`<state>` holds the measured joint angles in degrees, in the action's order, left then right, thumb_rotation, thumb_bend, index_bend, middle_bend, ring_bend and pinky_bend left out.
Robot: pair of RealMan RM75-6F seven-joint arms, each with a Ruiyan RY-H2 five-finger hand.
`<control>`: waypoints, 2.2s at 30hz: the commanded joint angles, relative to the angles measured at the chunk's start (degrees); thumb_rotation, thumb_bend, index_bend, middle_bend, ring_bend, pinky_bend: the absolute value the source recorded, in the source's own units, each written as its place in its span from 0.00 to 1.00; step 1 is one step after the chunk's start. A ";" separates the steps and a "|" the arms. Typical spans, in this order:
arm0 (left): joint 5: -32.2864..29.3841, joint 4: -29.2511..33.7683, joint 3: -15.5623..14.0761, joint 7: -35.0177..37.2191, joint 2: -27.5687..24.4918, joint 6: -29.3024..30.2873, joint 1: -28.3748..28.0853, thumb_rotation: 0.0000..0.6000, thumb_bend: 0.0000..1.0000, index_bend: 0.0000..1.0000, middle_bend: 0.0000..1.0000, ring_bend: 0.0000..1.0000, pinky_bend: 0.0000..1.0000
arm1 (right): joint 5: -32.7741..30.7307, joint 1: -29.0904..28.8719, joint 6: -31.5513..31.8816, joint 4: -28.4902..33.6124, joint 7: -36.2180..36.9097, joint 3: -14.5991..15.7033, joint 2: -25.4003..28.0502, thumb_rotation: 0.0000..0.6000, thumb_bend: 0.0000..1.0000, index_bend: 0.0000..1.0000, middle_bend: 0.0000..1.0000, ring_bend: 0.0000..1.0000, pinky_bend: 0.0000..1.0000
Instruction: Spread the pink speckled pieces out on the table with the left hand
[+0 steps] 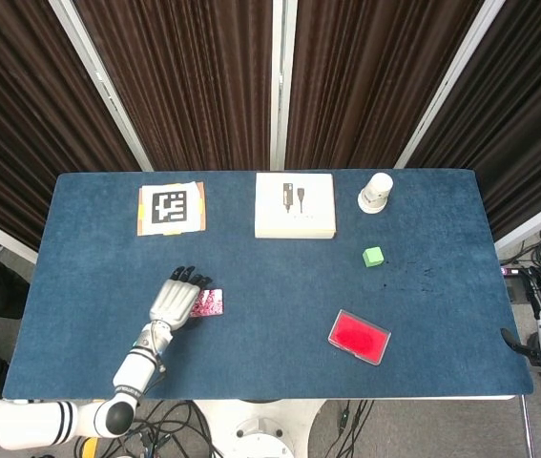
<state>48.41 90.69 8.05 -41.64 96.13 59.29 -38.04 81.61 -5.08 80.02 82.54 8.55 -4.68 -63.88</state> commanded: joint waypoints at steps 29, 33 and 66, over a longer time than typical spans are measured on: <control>-1.90 -4.15 -1.50 1.02 2.22 1.41 -2.05 1.00 0.22 0.27 0.28 0.03 0.08 | -0.18 0.10 -0.27 -0.61 0.63 -0.06 -0.23 1.00 0.15 0.00 0.00 0.00 0.00; -2.17 -4.08 -1.60 0.93 2.21 1.37 -2.22 1.00 0.22 0.28 0.29 0.03 0.08 | -0.29 0.09 -0.15 -0.69 0.59 -0.21 -0.39 1.00 0.15 0.00 0.00 0.00 0.00; -1.29 -5.39 -1.95 3.51 2.70 1.24 -2.61 1.00 0.22 0.33 0.36 0.06 0.08 | -0.81 0.13 -1.20 -1.05 2.48 -0.18 -0.33 1.00 0.15 0.00 0.00 0.00 0.00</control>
<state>47.10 85.34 6.13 -38.15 98.82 60.52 -40.67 80.81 -4.95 78.82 81.49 11.04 -4.87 -64.21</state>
